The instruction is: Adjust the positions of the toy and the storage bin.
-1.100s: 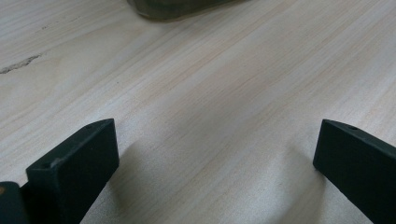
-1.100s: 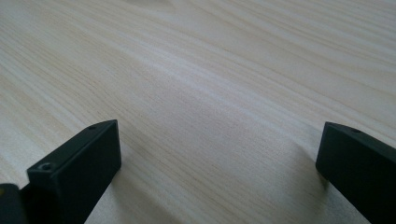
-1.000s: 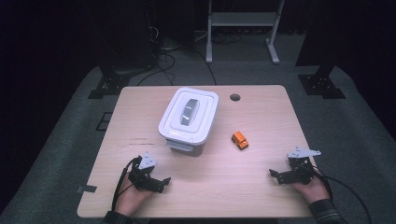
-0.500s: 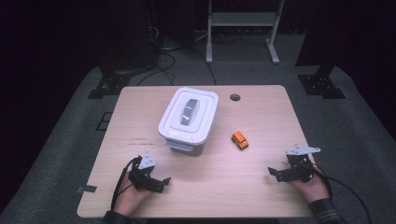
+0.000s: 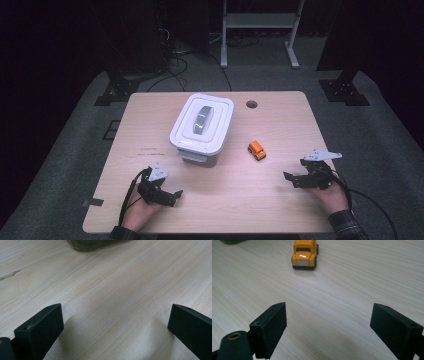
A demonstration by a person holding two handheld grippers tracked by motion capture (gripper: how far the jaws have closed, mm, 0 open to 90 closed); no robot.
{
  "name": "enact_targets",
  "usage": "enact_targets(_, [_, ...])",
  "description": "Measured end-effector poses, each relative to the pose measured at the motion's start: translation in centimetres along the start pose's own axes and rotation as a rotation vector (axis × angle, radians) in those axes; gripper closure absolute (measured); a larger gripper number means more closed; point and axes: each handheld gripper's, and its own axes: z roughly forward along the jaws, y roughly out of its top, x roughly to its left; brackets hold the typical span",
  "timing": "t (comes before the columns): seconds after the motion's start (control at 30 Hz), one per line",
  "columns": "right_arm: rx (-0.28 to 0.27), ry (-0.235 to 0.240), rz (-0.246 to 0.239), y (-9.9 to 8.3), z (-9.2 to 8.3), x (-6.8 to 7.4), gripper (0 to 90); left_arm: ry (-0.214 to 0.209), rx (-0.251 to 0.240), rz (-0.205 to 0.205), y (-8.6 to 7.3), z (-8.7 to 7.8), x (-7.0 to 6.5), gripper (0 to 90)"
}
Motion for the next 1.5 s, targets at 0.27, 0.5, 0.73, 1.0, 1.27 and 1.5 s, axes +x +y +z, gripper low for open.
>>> enact_targets(0.27, [0.010, 0.007, -0.014, 0.8, 0.4, 0.5, 12.7, 0.000, 0.000, 0.000, 0.0, 0.0, 0.0, 0.0])
enact_targets(0.5, [0.017, 0.010, -0.019, 1.6, 0.9, 0.8, 12.8, 0.000, 0.002, 0.002, 0.0, 0.0, 0.0, 0.0])
enact_targets(0.73, [0.026, 0.009, -0.027, 2.5, 1.5, 1.3, 12.8, 0.000, 0.002, -0.001, 0.0, 0.0, 0.0, 0.0])
enact_targets(1.0, [0.024, 0.008, -0.027, 3.5, 2.3, 1.6, 13.4, 0.000, 0.002, -0.001, 0.0, 0.0, 0.0, 0.0])
enact_targets(1.27, [0.023, 0.006, -0.029, 4.4, 3.1, 1.8, 13.4, 0.000, 0.002, -0.001, 0.0, 0.0, 0.0, 0.0])
enact_targets(1.5, [0.015, 0.006, -0.029, 5.1, 4.0, 2.0, 14.4, 0.000, 0.001, -0.001, 0.0, 0.0, 0.0, 0.0])
